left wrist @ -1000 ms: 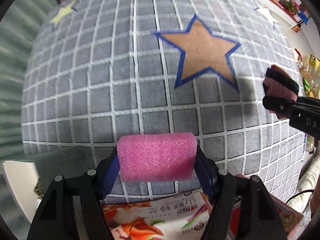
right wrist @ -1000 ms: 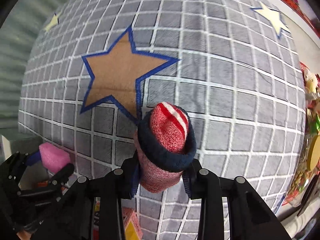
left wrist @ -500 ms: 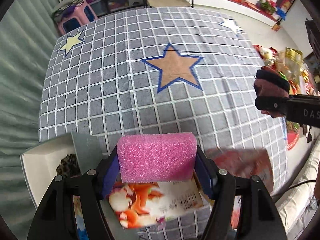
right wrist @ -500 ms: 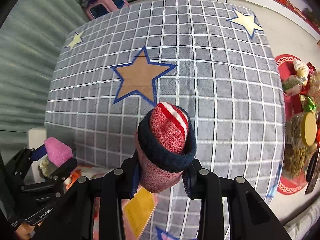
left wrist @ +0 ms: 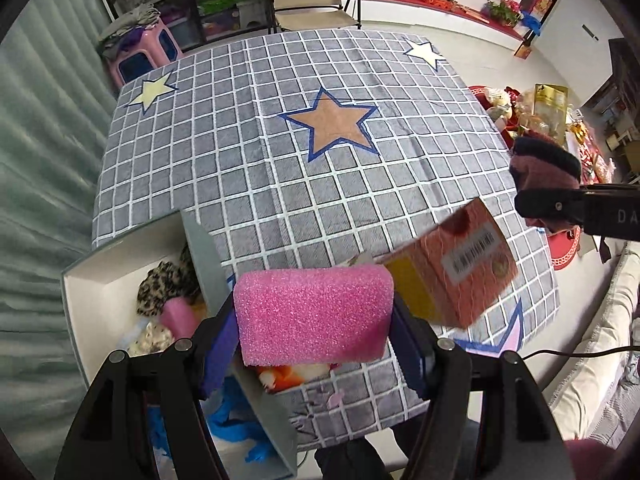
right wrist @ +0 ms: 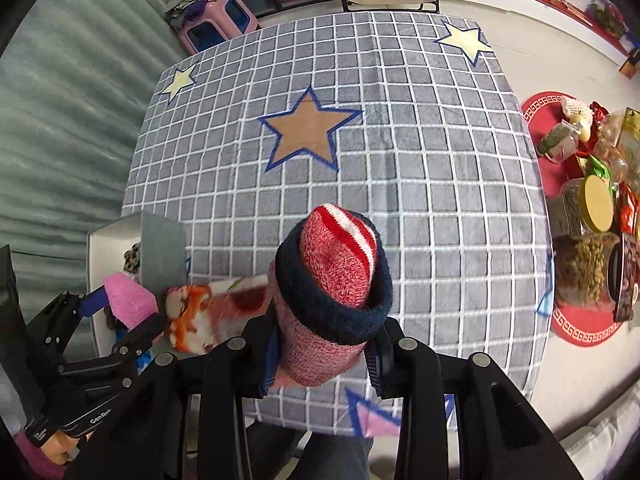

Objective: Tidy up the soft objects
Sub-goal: 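Lift and carry the foam tube and striped hat over the white box with both tools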

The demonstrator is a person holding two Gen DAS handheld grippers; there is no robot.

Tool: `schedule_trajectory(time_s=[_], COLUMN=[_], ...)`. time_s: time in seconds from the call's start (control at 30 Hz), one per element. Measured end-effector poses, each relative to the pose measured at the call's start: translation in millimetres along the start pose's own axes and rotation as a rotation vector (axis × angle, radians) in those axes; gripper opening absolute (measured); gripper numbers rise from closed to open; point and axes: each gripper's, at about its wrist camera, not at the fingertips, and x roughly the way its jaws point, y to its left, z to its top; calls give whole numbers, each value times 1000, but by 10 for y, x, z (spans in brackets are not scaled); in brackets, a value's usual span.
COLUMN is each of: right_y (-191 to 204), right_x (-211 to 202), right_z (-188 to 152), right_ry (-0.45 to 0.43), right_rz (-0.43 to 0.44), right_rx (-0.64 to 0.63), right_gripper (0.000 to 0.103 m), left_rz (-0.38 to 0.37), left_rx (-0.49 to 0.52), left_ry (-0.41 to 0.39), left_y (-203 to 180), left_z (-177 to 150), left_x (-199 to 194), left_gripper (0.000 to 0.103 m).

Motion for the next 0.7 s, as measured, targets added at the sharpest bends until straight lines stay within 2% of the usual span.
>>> schedule_trajectory(time_s=[0.3,0.7], right_y=[514,1512], right_x=[-138,46], right_z=[-210,-278], right_ry=[-8,41], right_rz=[8,59], right_rx=[-69,-279], right_gripper=[37,37], left_rz=[9,68], left_rx=[-66,-273], left_ry=[-24,-28], left_y=[349,1065], left_z=[-348,-885], left_x=[-194,-320], left_gripper=[73,73])
